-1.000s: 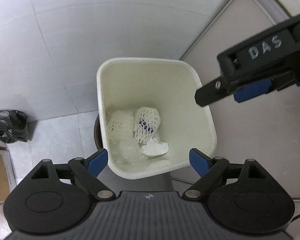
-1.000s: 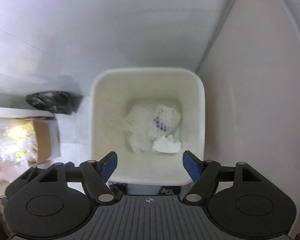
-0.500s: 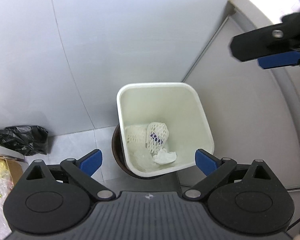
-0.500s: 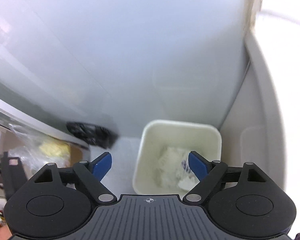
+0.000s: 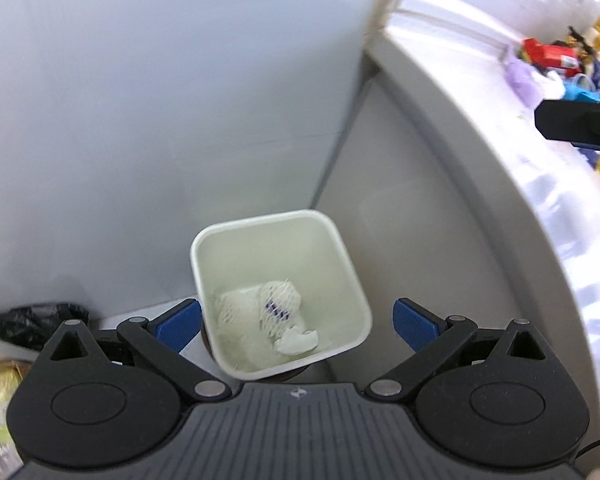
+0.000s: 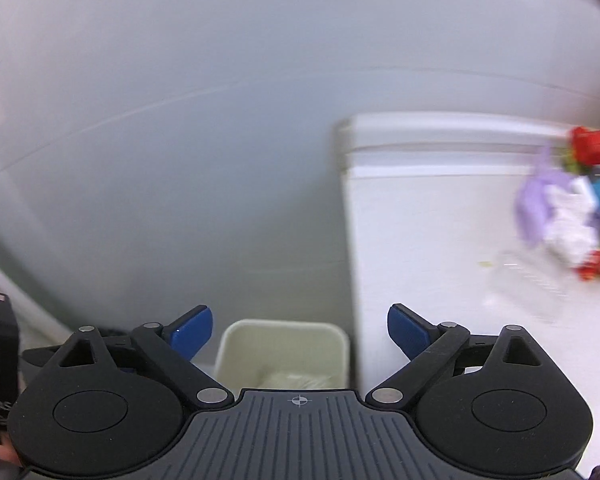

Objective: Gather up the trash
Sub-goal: 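Move both open tools back to the cluttered counter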

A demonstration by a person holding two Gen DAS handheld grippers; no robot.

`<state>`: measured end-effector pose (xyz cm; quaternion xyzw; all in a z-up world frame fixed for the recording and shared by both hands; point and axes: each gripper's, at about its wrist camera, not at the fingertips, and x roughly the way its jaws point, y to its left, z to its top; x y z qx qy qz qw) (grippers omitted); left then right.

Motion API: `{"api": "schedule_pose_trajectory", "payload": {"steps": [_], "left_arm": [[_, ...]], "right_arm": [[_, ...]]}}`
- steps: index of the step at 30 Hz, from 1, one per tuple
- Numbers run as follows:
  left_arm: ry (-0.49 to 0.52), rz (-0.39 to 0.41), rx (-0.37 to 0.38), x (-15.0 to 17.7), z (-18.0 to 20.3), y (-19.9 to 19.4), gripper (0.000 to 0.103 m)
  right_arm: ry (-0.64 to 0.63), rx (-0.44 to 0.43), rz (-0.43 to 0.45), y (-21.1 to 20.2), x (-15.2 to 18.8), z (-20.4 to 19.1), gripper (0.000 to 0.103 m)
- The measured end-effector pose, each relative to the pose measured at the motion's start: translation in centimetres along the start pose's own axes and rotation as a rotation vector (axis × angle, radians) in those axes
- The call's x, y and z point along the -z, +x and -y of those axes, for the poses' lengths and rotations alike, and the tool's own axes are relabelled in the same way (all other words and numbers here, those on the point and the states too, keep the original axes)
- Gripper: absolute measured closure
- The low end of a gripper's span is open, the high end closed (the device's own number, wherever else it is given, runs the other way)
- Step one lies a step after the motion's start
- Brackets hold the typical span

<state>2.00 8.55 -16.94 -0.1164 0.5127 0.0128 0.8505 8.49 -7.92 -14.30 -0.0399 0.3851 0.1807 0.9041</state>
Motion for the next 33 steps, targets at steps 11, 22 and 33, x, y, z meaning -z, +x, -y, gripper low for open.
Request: {"api": "schedule_pose_trajectory", "payload": {"steps": [11, 22, 33], "left_arm": [[0.097, 0.091, 0.062, -4.7, 5.5, -2.0, 0.001], [0.224, 0.175, 0.160, -9.6, 13.2, -0.6, 0.001], [0.330, 0.166, 0.243, -10.8, 19.9, 3.0, 0.001]], "right_arm": [[0.117, 0.202, 0.123, -4.8, 1.6, 8.9, 0.003], [0.187, 0.276, 0.190, -6.1, 1.6, 15.9, 0.003], [0.224, 0.305, 0.251, -4.3, -0.1, 21.7, 0.003]]}}
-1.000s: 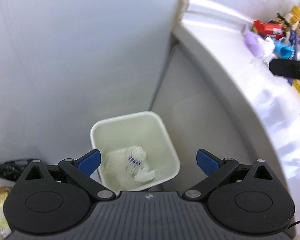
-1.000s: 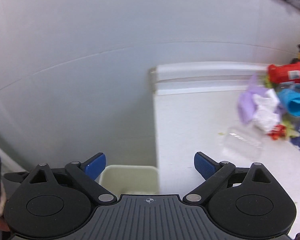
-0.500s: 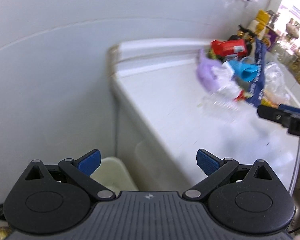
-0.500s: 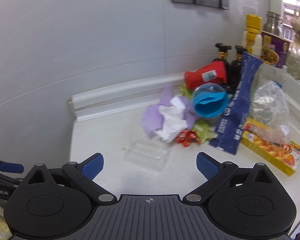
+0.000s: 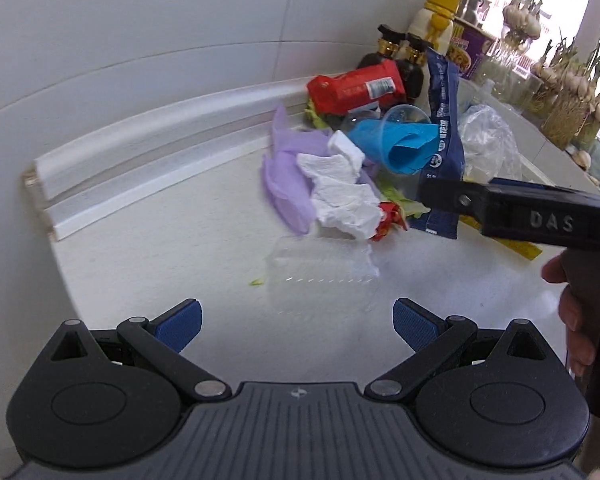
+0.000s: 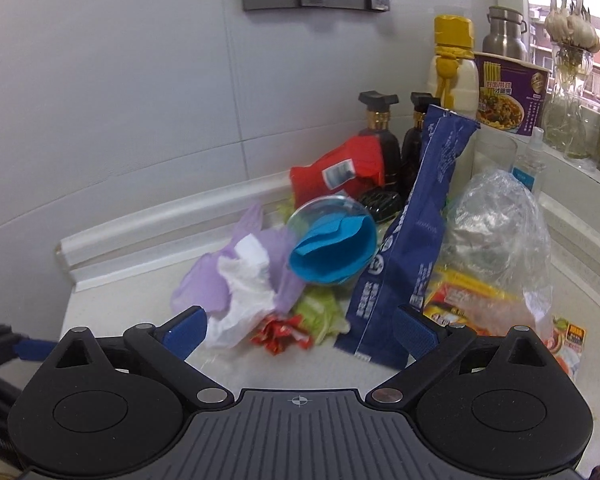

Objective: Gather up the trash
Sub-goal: 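Move both open tools back to the cluttered counter, then grasp the clear plastic tray with the left gripper while the right grasps the blue cup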

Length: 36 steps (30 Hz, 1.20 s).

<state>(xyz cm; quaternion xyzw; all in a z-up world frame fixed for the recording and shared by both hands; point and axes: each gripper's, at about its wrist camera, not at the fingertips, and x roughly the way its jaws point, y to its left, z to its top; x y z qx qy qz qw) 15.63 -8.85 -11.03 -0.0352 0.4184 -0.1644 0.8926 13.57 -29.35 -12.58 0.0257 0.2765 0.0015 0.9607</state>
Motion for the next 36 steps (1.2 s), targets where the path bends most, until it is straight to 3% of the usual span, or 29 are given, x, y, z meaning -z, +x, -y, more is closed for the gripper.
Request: {"api": "schedule_pose_trajectory", "payload": {"steps": [10, 17, 24, 27, 30, 31, 33, 36], "left_arm": [[-0.074, 0.056, -0.095, -0.1, 1.9, 3.0, 0.002], [-0.085, 0.084, -0.135, -0.1, 2.1, 3.6, 0.007], [-0.083, 0.098, -0.147, -0.2, 2.0, 3.8, 0.019], [-0.091, 0.102, -0.146, -0.3, 1.9, 3.7, 0.021], [-0.094, 0.104, -0.145, -0.3, 1.9, 3.5, 0.024], [-0.094, 0.106, -0.143, -0.3, 1.9, 3.4, 0.026], [-0.095, 0.109, -0.142, -0.2, 1.8, 3.2, 0.032], [-0.094, 0.111, -0.147, -0.3, 1.7, 2.9, 0.034]], "right_arm": [[-0.050, 0.009, 0.101, 3.2, -2.7, -0.1, 0.002], [-0.098, 0.040, 0.081, 6.1, -3.2, -0.5, 0.003], [-0.106, 0.065, 0.070, 7.2, -2.6, -0.5, 0.006], [-0.093, 0.075, 0.067, 7.4, -2.5, -0.3, 0.010], [-0.092, 0.087, 0.056, 7.4, -2.4, -0.2, 0.020], [-0.087, 0.088, 0.049, 7.4, -2.4, -0.2, 0.028], [-0.065, 0.079, 0.037, 7.4, -2.4, 0.1, 0.030], [-0.033, 0.068, 0.051, 6.9, -2.4, 0.4, 0.030]]}}
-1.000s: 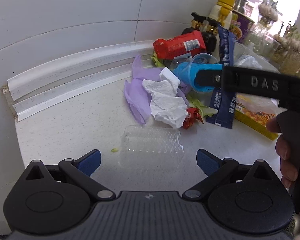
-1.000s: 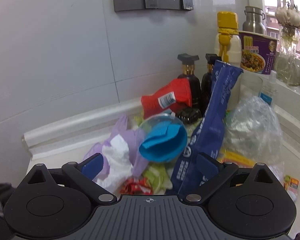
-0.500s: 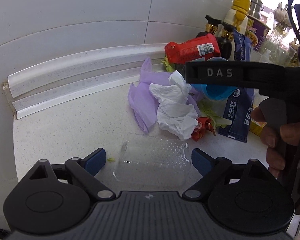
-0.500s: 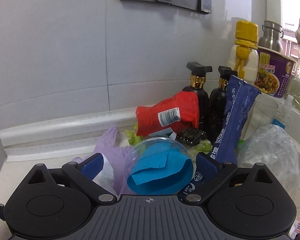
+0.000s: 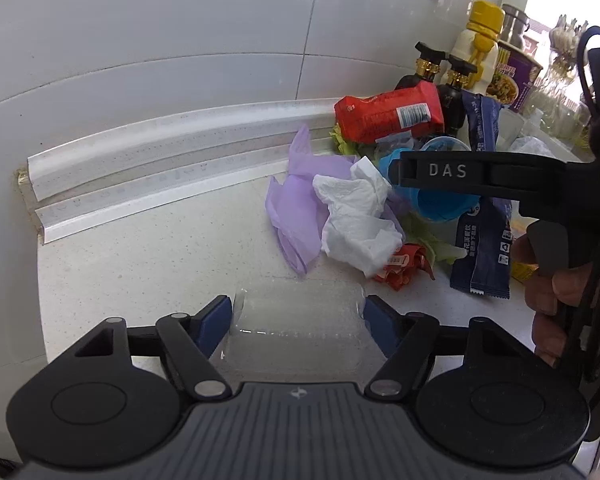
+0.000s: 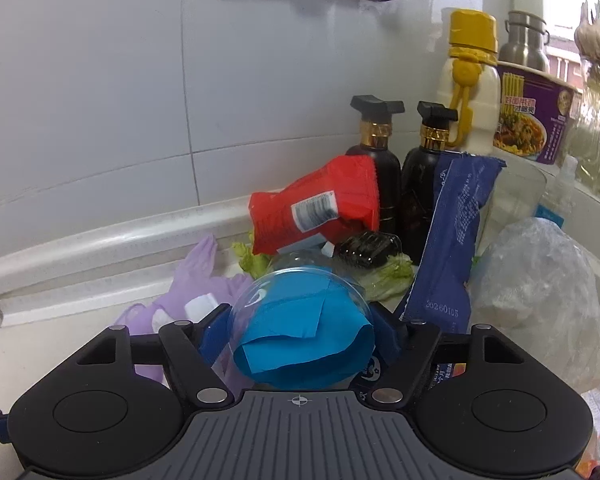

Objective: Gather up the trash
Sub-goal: 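Grasp the clear plastic tray with the left gripper while the right grasps the blue cup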

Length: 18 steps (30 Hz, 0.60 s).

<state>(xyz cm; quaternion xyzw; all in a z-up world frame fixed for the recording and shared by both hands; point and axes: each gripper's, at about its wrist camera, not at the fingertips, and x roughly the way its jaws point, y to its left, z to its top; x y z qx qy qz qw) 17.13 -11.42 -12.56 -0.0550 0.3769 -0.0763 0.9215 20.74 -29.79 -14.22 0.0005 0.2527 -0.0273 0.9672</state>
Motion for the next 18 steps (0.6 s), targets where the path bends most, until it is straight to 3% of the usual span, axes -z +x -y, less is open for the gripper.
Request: {"api": "schedule_pose_trajectory", "payload": {"steps": [18], "left_arm": [[-0.040, 0.035, 0.007, -0.5, -1.1, -2.8, 0.037]], "right_arm": [[0.000, -0.020, 0.057, -5.0, -1.3, -0.8, 0.030]]}}
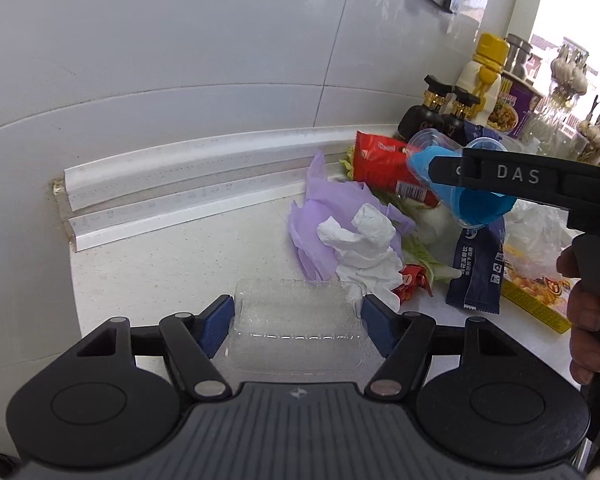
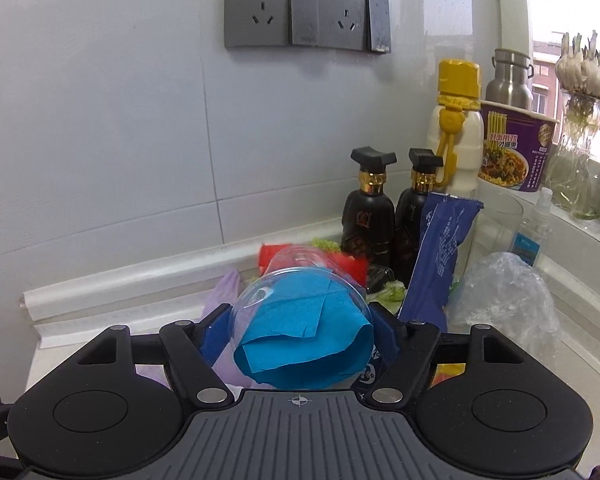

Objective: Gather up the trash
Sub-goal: 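Grasp the clear plastic tray with the left gripper while the right grasps the blue cup, then carry the clear tray in the left gripper to the wastebasket while the right carries the blue cup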

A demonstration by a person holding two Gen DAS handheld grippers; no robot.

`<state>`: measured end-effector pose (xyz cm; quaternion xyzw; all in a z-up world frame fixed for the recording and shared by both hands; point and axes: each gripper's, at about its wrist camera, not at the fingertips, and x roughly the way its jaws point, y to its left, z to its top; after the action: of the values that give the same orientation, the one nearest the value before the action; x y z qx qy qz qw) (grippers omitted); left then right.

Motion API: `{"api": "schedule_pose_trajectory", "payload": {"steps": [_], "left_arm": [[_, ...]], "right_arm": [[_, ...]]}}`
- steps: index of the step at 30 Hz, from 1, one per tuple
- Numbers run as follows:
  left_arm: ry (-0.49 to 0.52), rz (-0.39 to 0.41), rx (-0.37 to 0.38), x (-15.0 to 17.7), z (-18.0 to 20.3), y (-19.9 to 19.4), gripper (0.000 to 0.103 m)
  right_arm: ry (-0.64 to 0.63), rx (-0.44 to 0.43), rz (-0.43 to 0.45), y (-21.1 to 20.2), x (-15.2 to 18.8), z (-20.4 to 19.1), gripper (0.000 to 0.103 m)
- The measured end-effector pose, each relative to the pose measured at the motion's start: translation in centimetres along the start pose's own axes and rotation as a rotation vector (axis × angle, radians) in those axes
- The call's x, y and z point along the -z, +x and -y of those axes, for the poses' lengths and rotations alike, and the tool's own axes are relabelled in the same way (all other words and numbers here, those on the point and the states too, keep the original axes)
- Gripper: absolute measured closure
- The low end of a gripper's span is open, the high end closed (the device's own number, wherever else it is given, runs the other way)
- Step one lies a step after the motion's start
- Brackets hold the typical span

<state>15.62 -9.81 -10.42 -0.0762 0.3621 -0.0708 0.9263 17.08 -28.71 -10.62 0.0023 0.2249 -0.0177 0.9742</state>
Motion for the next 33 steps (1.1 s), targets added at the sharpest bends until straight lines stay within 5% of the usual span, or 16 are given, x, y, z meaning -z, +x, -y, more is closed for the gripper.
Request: {"api": "schedule_pose_trajectory", "payload": {"steps": [12, 25, 33], "left_arm": [[-0.024, 0.009, 0.015, 1.0, -1.7, -3.2, 0.037], [-0.083, 0.006, -0.008, 3.0, -5.6, -7.0, 0.037], [-0.140, 0.008, -0.030, 4.2, -8.3, -9.1, 0.037]], "right_arm": [[-0.015, -0.039, -0.022, -3.9, -0.6, -2.9, 0.030], [-0.068, -0.100, -0.089, -8.0, 2.1, -8.0, 0.030], [0.006, -0.152, -0.182, -9.6, 3.8, -9.8, 0.030]]}}
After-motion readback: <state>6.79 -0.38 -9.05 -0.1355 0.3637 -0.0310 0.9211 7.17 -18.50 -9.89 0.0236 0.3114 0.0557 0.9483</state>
